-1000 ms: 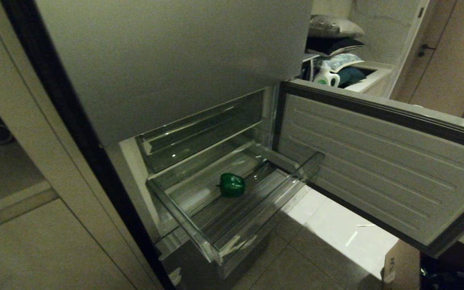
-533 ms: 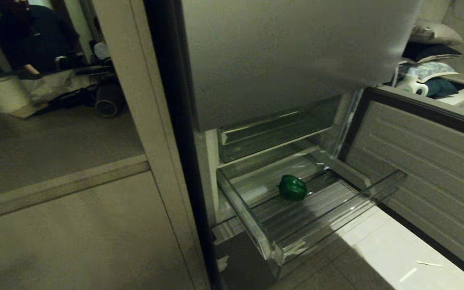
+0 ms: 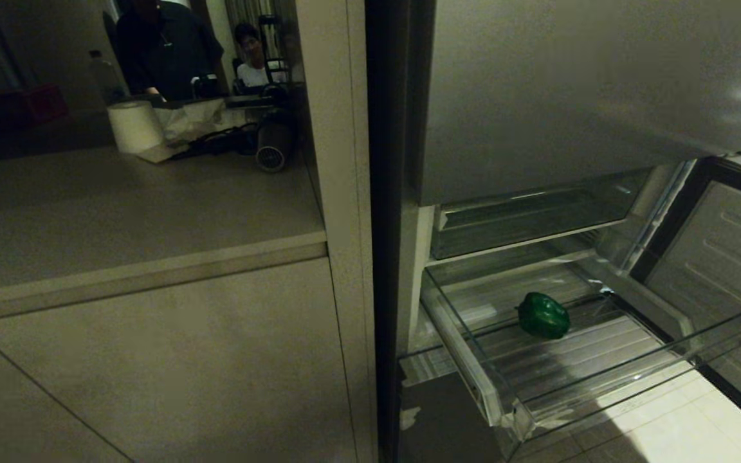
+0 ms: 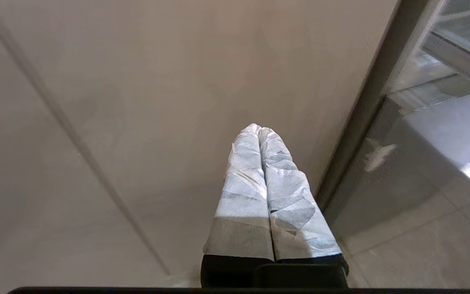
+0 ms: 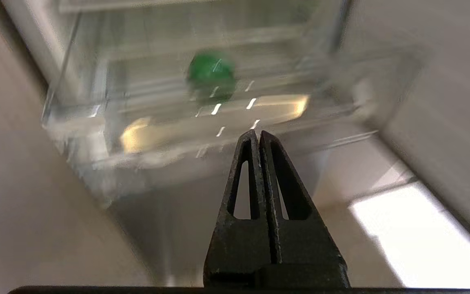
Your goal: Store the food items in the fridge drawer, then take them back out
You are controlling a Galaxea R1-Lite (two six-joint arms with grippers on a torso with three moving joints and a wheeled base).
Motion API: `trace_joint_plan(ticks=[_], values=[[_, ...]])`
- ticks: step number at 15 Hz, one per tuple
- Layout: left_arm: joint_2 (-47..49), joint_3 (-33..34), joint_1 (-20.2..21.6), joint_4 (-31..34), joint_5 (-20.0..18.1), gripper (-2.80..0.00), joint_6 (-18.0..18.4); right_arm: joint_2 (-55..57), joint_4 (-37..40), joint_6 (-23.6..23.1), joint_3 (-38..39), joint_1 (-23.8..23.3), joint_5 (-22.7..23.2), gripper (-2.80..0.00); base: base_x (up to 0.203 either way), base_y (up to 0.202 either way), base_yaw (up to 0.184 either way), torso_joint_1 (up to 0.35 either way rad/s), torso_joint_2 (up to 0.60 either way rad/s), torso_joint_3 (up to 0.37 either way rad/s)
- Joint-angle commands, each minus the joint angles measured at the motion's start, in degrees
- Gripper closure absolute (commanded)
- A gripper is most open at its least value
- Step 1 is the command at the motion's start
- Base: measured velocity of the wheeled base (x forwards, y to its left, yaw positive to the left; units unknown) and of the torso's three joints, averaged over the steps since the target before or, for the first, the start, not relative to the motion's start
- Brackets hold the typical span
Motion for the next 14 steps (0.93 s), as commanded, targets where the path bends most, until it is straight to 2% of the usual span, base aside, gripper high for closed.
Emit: trace_joint_plan(ticks=[1,4,8,11,14], values=[[0.00,-0.01,0.03,0.04,0.02,0.00,-0.04,10.98,-2.01,-0.60,1.57,0.17,0.17,0.00,0.000,0.000,0.000,0.000,0.00,0.000],[0.00,-0.01,0.03,0.04,0.02,0.00,-0.04,29.25,-8.53,-1.69,-3.54,0.39,0.43,0.00,0.000,0.000,0.000,0.000,0.00,0.000],[0.00,-0.01,0.03,0.04,0.02,0.00,-0.04,55.71,-10.90,-0.87,-20.37,0.60,0.55,0.00,0.000,0.000,0.000,0.000,0.00,0.000],[0.00,-0.01,0.03,0.04,0.02,0.00,-0.04,71.02,-7.88,0.26,-36.31,0.67,1.53,0.00,0.000,0.000,0.000,0.000,0.00,0.000],[0.00,-0.01,0.03,0.04,0.02,0.00,-0.04,81.66,-2.67,0.74,-47.81,0.92,5.59,0.00,0.000,0.000,0.000,0.000,0.00,0.000]])
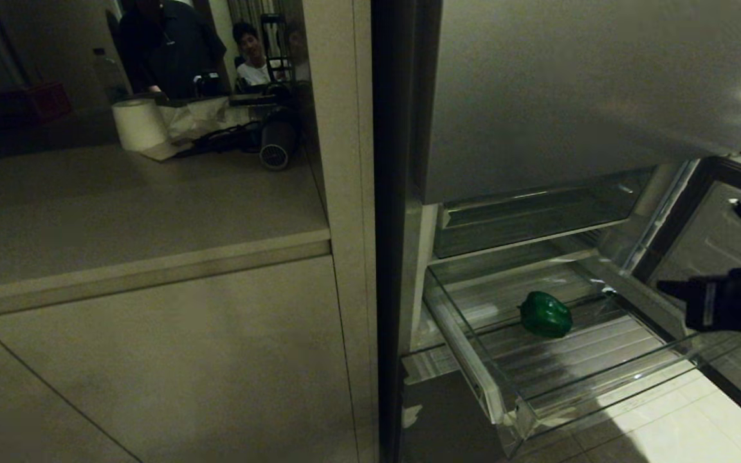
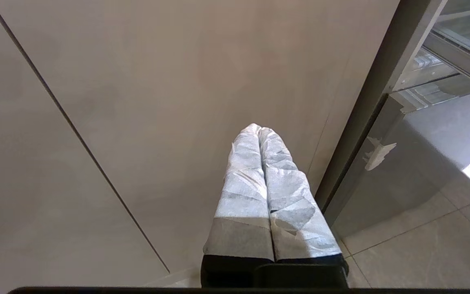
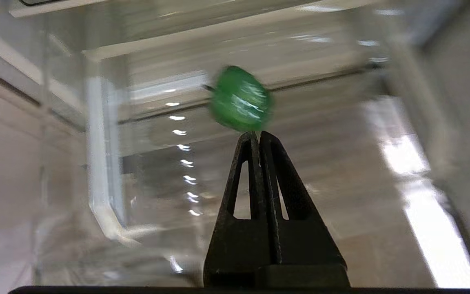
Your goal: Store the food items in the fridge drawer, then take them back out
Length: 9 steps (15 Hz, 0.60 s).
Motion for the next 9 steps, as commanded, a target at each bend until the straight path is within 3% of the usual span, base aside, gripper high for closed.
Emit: trace_joint_plan(ticks=[1,4,5,9], values=[[0.00,-0.01,0.00,0.03,0.01,0.00,-0.01,12.51,2.42,-0.05,-7.46,0.50,2.45,0.00,0.000,0.000,0.000,0.000,0.00,0.000],[0.00,-0.01,0.00,0.03,0.01,0.00,-0.01,17.36,3.87,-0.51,-10.76,2.43,3.62,0.00,0.000,0.000,0.000,0.000,0.00,0.000],[0.00,-0.01,0.00,0.03,0.01,0.00,-0.01,17.68,3.97,-0.93,-10.71,2.68,3.72,-2.80,0.000,0.000,0.000,0.000,0.00,0.000],[0.00,-0.01,0.00,0.03,0.01,0.00,-0.01,20.11,3.89,-1.21,-10.85,3.55,3.21,-2.80,0.000,0.000,0.000,0.000,0.00,0.000]])
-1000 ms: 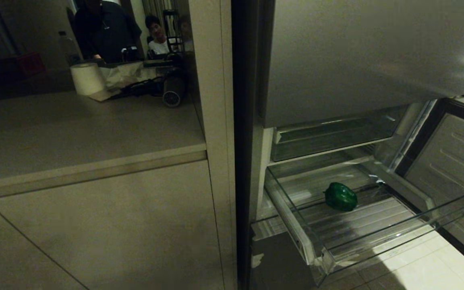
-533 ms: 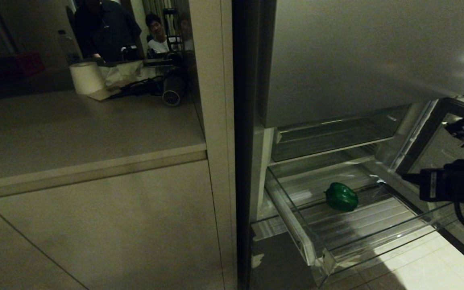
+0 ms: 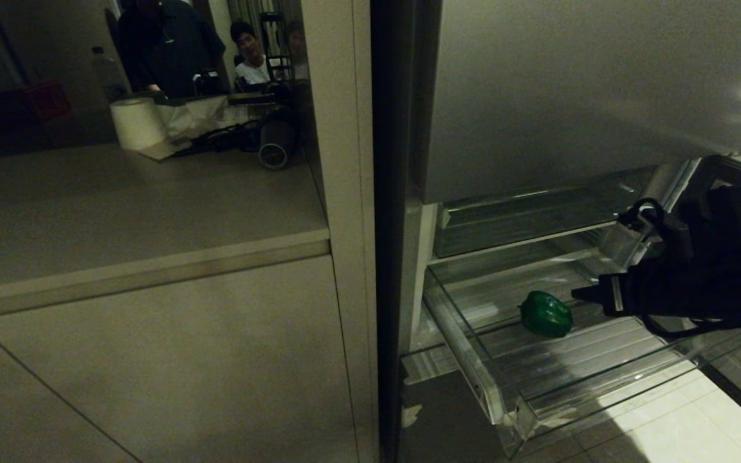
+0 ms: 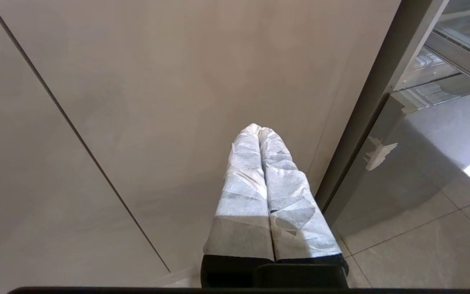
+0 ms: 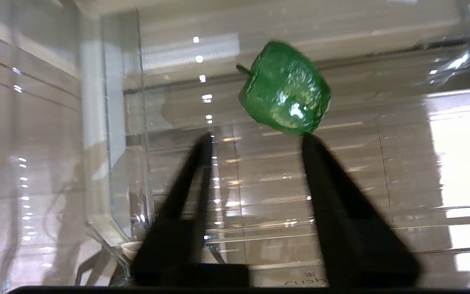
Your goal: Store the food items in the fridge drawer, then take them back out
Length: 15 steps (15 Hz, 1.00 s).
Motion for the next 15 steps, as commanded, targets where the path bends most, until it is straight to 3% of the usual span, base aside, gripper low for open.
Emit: trace_joint_plan(ticks=[1,15], values=[[0.00,-0.01,0.00,0.03,0.02,0.00,-0.01,3.01,-0.11,-0.12,-0.09,0.17,-0.13,-2.80,0.000,0.000,0.000,0.000,0.00,0.000],[0.00,-0.01,0.00,0.03,0.02,0.00,-0.01,19.36,-0.11,-1.62,-11.02,-0.02,-2.18,-2.80,0.000,0.000,0.000,0.000,0.00,0.000]])
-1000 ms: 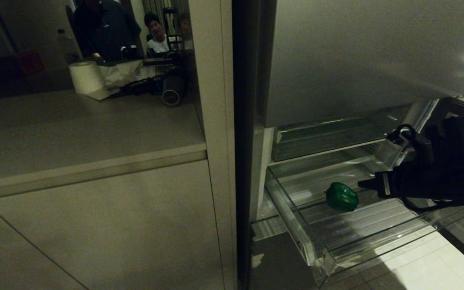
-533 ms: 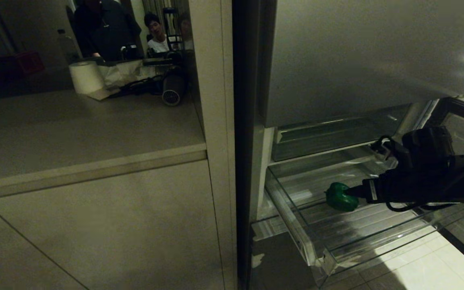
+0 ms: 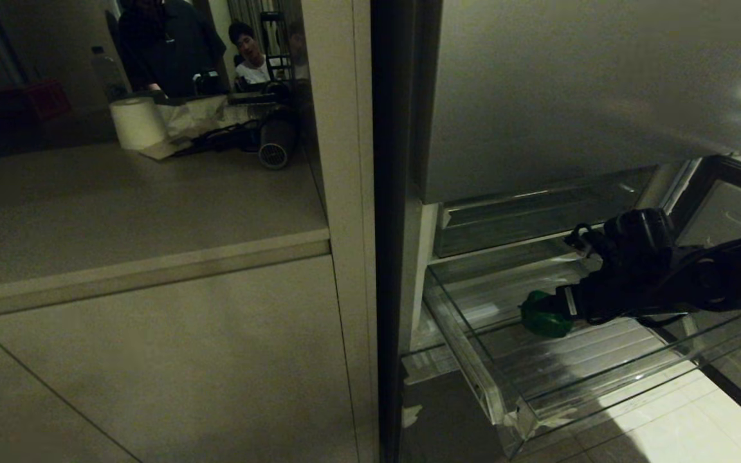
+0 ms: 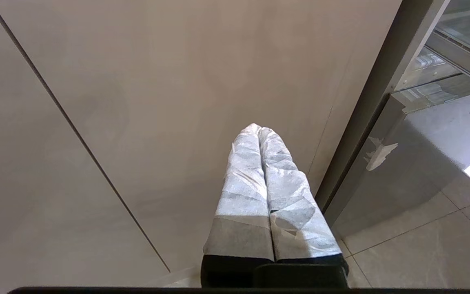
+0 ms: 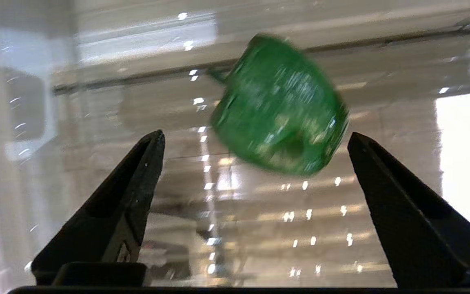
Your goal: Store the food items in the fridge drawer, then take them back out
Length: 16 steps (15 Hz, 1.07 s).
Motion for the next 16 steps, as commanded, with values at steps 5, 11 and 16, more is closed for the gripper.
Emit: trace_joint_plan(ticks=[5,11,16], values=[[0.00,0.00,0.00,0.03,0.01,0.00,-0.01,6.50,-0.04,-0.35,-4.50,-0.02,-1.58,-2.80,0.000,0.000,0.000,0.000,0.00,0.000],[0.00,0.00,0.00,0.03,0.01,0.00,-0.01,9.66,-0.05,-0.36,-6.60,-0.05,-1.60,-2.80,0.000,0.000,0.000,0.000,0.00,0.000],[0.00,0.00,0.00,0.03,0.01,0.00,-0.01,11.91,0.01,-0.36,-9.28,-0.05,-1.93,-2.80,0.000,0.000,0.000,0.000,0.00,0.000]])
